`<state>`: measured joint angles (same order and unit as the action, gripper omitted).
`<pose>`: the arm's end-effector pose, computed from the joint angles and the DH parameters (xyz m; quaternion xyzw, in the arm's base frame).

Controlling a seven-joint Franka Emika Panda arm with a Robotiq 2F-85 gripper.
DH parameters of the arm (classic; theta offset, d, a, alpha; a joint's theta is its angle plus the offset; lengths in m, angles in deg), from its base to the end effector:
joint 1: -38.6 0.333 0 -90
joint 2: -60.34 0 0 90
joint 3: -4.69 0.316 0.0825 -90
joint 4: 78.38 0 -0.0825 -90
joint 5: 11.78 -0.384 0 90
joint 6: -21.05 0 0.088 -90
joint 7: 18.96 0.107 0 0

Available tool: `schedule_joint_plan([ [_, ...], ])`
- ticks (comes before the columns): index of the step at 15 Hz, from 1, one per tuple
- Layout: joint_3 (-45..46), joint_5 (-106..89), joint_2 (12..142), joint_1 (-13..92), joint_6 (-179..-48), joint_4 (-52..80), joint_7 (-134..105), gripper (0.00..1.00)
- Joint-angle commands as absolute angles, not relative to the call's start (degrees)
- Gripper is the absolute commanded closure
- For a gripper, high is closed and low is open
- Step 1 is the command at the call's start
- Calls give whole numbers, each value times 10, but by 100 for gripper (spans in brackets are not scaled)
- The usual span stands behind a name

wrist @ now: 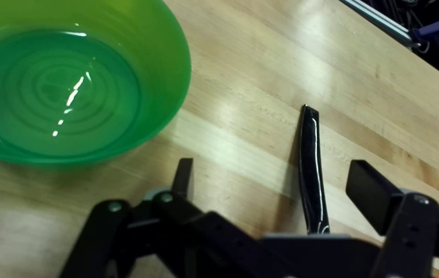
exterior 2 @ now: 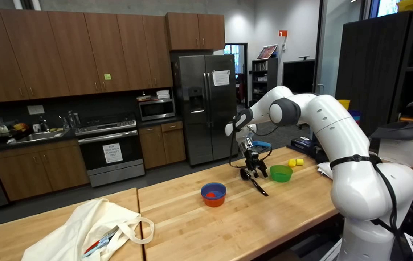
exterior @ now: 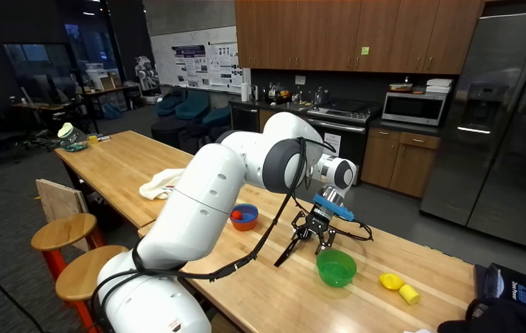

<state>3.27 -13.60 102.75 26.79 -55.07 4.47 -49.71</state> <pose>0.5970 -0.1341 0.2199 -0.8994 -0.1351 0.3829 0.1618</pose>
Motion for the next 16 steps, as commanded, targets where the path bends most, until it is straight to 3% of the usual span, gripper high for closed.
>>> schedule_joint_plan([
  [1,46,-115,1053,263,-527,3,-511,0],
  [10,64,51,1117,314,-391,-94,-632,0],
  [16,61,78,1128,333,-398,-111,-606,0],
])
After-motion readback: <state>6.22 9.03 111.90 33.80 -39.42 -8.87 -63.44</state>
